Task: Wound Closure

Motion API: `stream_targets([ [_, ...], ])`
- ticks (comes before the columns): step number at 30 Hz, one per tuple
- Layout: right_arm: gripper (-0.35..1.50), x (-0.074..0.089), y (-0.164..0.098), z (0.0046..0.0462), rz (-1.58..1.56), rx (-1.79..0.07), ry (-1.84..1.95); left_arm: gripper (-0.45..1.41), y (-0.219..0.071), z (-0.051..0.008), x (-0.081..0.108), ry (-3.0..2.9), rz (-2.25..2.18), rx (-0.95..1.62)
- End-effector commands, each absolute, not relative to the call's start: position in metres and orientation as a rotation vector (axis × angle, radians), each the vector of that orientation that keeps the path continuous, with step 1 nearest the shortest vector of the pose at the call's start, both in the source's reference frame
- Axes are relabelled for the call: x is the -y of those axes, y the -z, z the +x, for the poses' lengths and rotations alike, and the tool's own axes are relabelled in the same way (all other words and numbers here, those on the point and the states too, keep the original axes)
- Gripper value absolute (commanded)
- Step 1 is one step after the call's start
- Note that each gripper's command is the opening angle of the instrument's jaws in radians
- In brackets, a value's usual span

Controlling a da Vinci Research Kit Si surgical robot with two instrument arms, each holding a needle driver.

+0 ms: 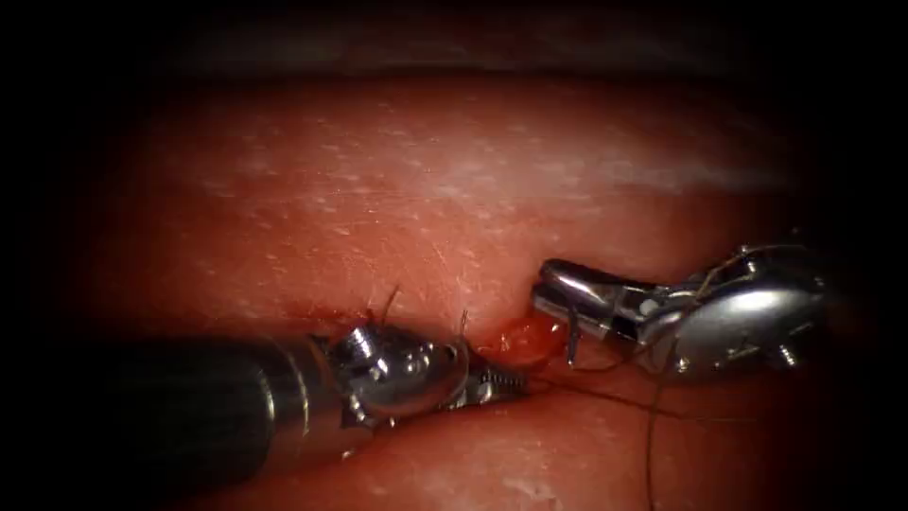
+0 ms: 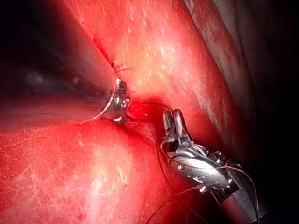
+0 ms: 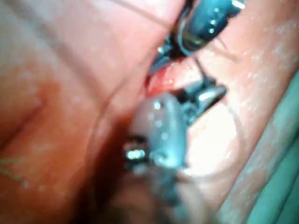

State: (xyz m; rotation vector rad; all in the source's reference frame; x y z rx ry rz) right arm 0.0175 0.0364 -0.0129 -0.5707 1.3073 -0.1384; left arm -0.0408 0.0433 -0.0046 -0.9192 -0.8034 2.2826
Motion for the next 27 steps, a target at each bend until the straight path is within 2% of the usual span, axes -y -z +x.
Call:
stream_targets([
  [1, -0.35, -0.0353, 0.0104, 0.0181, -0.559, -1.296, 0.167, 0.12, 0.004, -0.0414, -0.0433, -2.279, -0.918, 0.807],
  [18, -0.35, -0.0312, 0.0071, 0.0184, -0.304, -1.284, 0.116, 0.12, 0.0041, -0.0414, -0.0435, -2.285, -0.92, 0.818],
  [27, -0.35, -0.0323, 0.0079, 0.0185, -0.284, -1.274, 0.069, 0.12, 0.0042, -0.0414, -0.0436, -2.287, -0.921, 0.826],
])
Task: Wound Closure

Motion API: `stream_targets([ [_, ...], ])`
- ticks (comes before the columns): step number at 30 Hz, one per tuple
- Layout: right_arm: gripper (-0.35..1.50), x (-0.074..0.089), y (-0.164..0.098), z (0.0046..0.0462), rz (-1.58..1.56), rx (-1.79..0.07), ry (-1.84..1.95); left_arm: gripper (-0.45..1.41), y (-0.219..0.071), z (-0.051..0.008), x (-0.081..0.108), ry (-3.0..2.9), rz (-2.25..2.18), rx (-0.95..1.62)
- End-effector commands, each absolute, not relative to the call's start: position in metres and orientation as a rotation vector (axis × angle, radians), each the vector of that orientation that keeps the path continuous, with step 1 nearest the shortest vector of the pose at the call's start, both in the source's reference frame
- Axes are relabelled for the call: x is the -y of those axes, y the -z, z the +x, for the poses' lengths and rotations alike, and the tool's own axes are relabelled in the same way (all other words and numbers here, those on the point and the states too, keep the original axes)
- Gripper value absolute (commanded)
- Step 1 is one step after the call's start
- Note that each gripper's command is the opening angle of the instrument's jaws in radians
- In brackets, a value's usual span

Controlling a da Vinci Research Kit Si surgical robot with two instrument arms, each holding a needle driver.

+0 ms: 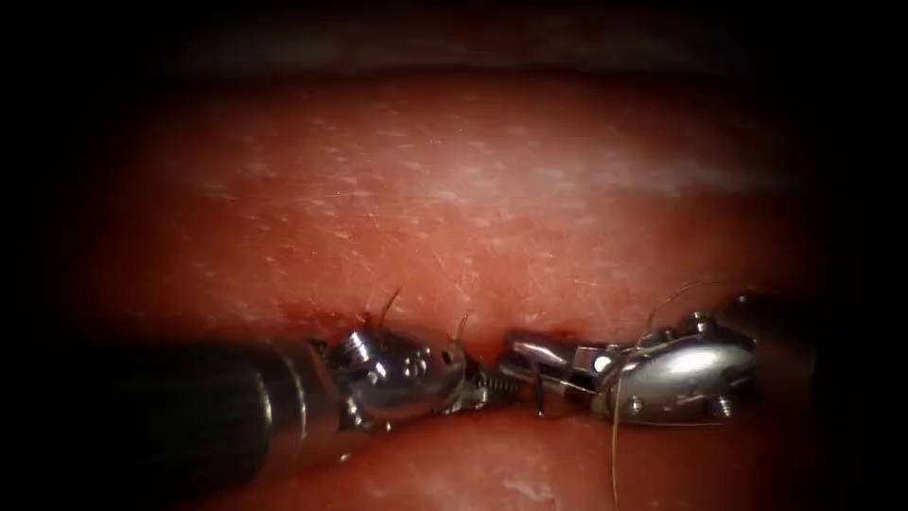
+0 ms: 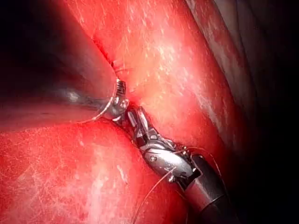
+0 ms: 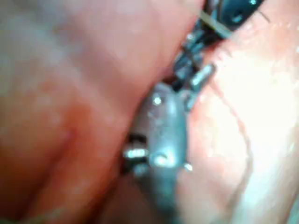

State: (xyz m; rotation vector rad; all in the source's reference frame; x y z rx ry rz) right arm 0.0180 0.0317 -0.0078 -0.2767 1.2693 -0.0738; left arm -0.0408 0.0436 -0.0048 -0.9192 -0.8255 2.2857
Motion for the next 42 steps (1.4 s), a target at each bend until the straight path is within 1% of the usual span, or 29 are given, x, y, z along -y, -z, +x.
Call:
stream_targets([
  [1, -0.35, -0.033, 0.009, 0.0185, -0.301, -1.281, 0.055, 0.12, 0.004, -0.0414, -0.044, -2.287, -0.921, 0.826],
  [6, -0.35, -0.037, 0.013, 0.0183, -0.438, -1.29, 0.038, 0.12, 0.004, -0.0414, -0.044, -2.288, -0.922, 0.829],
  [16, -0.35, -0.04, 0.014, 0.0183, -0.453, -1.282, -0.037, 0.11, 0.004, -0.0415, -0.044, -2.292, -0.919, 0.828],
  [20, -0.35, -0.042, 0.013, 0.0183, -0.354, -1.317, -0.113, 0.11, 0.004, -0.0415, -0.044, -2.293, -0.92, 0.829],
  [23, -0.35, -0.043, 0.012, 0.0185, -0.115, -1.32, -0.247, 0.11, 0.004, -0.0416, -0.044, -2.294, -0.92, 0.83],
  [26, -0.35, -0.044, 0.012, 0.0185, -0.015, -1.327, -0.308, 0.11, 0.004, -0.0417, -0.044, -2.295, -0.92, 0.831],
  [36, -0.35, -0.046, 0.011, 0.0183, 0.129, -1.328, -0.433, 0.11, 0.004, -0.0418, -0.043, -2.297, -0.921, 0.831],
  [42, -0.35, -0.047, 0.011, 0.0178, 0.093, -1.304, -0.468, 0.11, 0.004, -0.0418, -0.043, -2.297, -0.921, 0.831],
])
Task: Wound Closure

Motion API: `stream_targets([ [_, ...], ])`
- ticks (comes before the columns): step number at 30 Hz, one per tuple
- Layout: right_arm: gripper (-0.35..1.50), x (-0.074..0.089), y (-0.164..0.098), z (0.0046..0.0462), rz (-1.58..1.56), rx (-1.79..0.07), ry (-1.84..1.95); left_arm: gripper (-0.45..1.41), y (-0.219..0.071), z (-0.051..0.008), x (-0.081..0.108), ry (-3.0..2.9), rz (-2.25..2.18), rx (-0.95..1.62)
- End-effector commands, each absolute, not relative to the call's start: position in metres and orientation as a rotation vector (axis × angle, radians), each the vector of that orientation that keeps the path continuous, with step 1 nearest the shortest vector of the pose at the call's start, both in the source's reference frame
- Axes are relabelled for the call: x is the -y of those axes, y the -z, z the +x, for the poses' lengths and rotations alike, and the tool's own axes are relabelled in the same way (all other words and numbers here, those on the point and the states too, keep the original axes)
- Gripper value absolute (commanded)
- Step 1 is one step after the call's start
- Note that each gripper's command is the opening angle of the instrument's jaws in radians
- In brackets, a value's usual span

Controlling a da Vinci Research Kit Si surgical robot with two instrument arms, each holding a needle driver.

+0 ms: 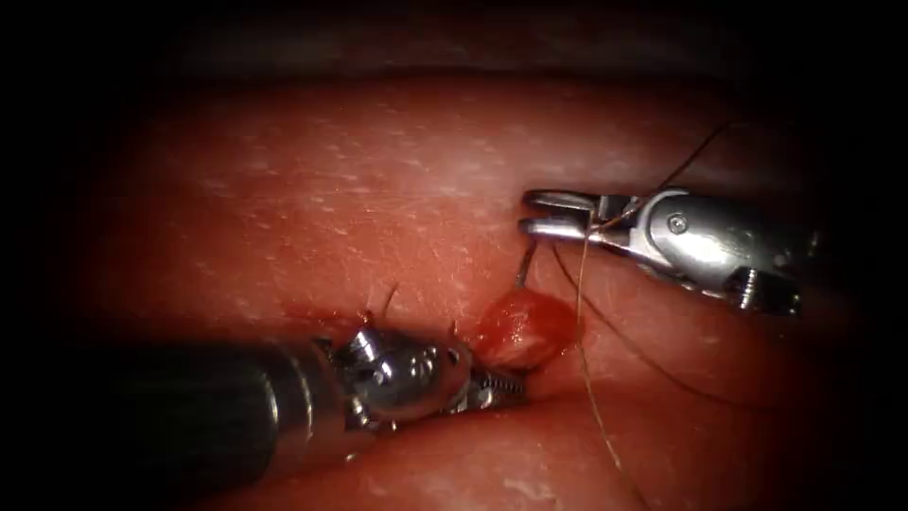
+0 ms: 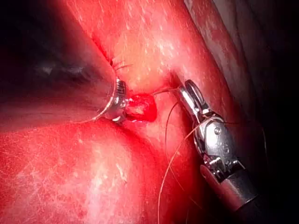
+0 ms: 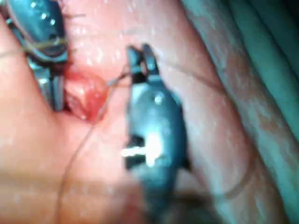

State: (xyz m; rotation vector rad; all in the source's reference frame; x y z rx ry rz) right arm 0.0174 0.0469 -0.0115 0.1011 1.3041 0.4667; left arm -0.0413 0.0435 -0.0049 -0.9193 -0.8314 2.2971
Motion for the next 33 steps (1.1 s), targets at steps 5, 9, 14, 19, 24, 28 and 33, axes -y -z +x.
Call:
stream_targets([
  [5, -0.35, -0.048, 0.0116, 0.017, 0.029, -1.287, -0.476, 0.11, 0.0043, -0.0418, -0.0434, -2.297, -0.921, 0.832],
  [9, -0.35, -0.0478, 0.0114, 0.0171, 0.032, -1.289, -0.472, 0.11, 0.0043, -0.0419, -0.0434, -2.298, -0.921, 0.832],
  [14, -0.35, -0.0467, 0.0109, 0.018, 0.141, -1.28, -0.465, 0.11, 0.0044, -0.0419, -0.0435, -2.297, -0.922, 0.834],
  [19, -0.35, -0.0453, 0.0108, 0.0188, 0.166, -1.237, -0.417, 0.11, 0.0045, -0.0418, -0.0436, -2.296, -0.923, 0.832],
  [24, -0.35, -0.043, 0.011, 0.0198, 0.106, -1.116, -0.196, 0.11, 0.0045, -0.0418, -0.0435, -2.297, -0.923, 0.832],
  [28, -0.35, -0.0429, 0.0109, 0.0201, 0.042, -1.061, -0.145, 0.11, 0.0045, -0.0418, -0.0435, -2.297, -0.923, 0.832],
  [33, -0.35, -0.0425, 0.0107, 0.0203, 0.0, -1.049, -0.136, 0.11, 0.0045, -0.0418, -0.0436, -2.297, -0.923, 0.833],
])
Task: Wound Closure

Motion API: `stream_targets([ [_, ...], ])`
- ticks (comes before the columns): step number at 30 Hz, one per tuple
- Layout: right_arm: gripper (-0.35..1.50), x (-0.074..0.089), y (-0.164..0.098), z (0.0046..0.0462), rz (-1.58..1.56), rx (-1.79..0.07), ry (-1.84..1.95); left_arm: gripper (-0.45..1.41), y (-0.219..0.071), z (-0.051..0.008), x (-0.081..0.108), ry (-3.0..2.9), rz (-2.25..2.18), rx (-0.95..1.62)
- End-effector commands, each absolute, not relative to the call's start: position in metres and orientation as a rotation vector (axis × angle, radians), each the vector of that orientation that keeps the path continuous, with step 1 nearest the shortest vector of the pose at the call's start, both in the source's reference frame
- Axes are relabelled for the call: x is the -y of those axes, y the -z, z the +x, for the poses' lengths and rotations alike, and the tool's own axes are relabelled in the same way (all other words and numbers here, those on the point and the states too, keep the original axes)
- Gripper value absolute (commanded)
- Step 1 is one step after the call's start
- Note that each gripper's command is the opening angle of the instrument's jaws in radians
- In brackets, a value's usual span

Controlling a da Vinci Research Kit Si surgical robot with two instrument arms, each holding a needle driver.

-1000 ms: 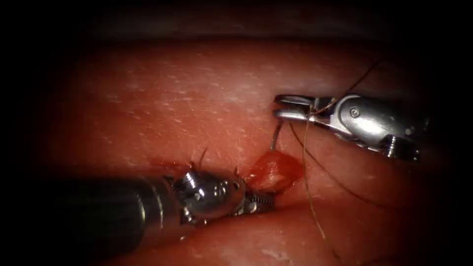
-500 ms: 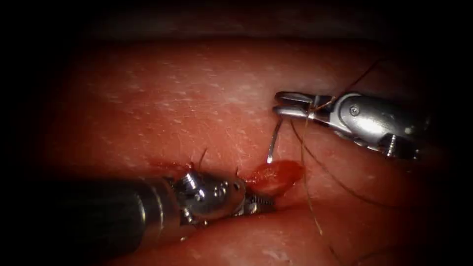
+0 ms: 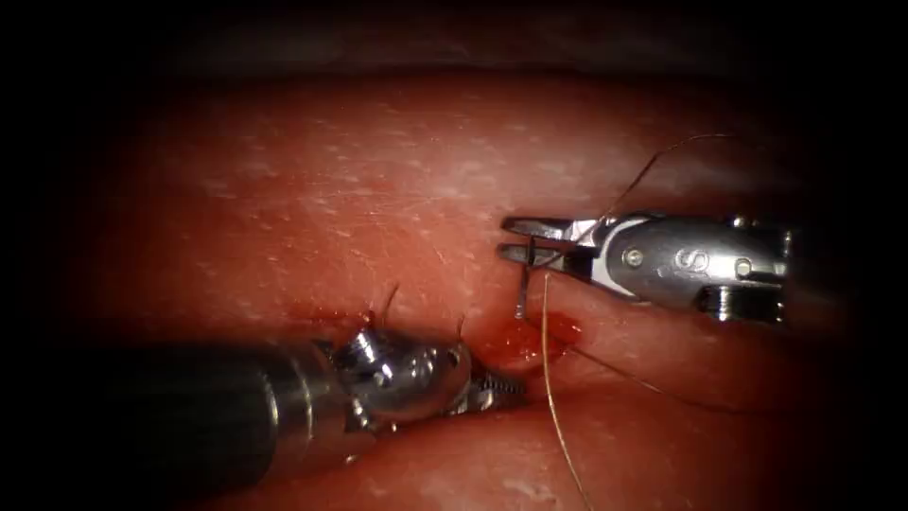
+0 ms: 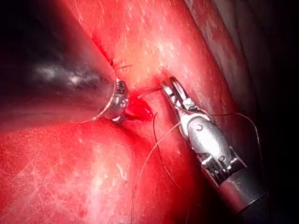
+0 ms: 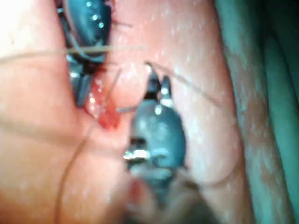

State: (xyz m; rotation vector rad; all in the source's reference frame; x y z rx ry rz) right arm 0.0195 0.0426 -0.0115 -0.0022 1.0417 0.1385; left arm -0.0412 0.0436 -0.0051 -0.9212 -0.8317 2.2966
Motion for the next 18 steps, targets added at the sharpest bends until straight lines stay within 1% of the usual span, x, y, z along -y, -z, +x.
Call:
stream_targets([
  [1, -0.35, -0.0421, 0.0103, 0.0204, 0.012, -1.064, -0.118, 0.11, 0.0045, -0.0418, -0.0436, -2.297, -0.923, 0.833],
  [5, -0.35, -0.0419, 0.0101, 0.0205, 0.15, -1.108, -0.232, 0.11, 0.0046, -0.0418, -0.0436, -2.297, -0.923, 0.834],
  [7, -0.35, -0.0416, 0.01, 0.0204, 0.244, -1.102, -0.328, 0.11, 0.0046, -0.0418, -0.0436, -2.297, -0.923, 0.834],
  [12, -0.35, -0.0408, 0.0094, 0.0202, 0.347, -1.062, -0.39, 0.11, 0.0046, -0.0417, -0.0436, -2.297, -0.924, 0.835],
  [18, -0.35, -0.0432, 0.0108, 0.0196, 0.293, -1.05, -0.484, 0.11, 0.0046, -0.0417, -0.0436, -2.298, -0.924, 0.835],
])
